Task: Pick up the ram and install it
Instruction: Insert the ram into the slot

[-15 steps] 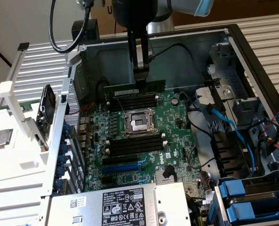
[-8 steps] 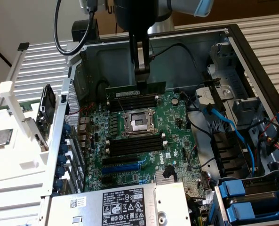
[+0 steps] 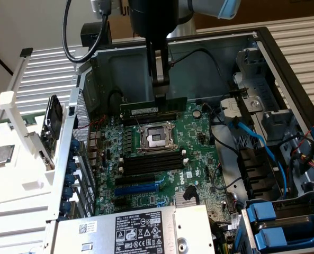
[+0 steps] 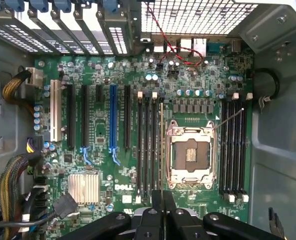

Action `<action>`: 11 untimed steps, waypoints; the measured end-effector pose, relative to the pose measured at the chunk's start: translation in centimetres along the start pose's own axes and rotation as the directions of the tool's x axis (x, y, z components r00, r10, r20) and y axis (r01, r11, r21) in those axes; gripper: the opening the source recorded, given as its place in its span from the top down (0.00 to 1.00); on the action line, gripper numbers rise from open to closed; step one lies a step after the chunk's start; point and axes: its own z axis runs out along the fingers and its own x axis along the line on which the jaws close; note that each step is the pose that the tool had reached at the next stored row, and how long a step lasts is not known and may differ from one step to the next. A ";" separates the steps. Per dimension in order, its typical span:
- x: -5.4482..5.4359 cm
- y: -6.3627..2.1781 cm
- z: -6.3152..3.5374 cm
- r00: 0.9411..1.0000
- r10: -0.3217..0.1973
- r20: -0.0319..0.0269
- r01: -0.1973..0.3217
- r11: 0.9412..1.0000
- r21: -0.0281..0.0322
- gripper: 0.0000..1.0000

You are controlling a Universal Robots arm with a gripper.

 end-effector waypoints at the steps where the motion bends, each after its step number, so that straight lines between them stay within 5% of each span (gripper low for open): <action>1: 0.0 0.00 0.02 1.000 0.000 0.000 0.000 1.000 0.000 0.88; 9: 0.3 0.01 0.73 1.000 0.000 -0.001 0.000 1.000 0.000 0.88; 11: 1.1 0.04 1.43 1.000 0.000 0.000 0.000 1.000 0.002 0.88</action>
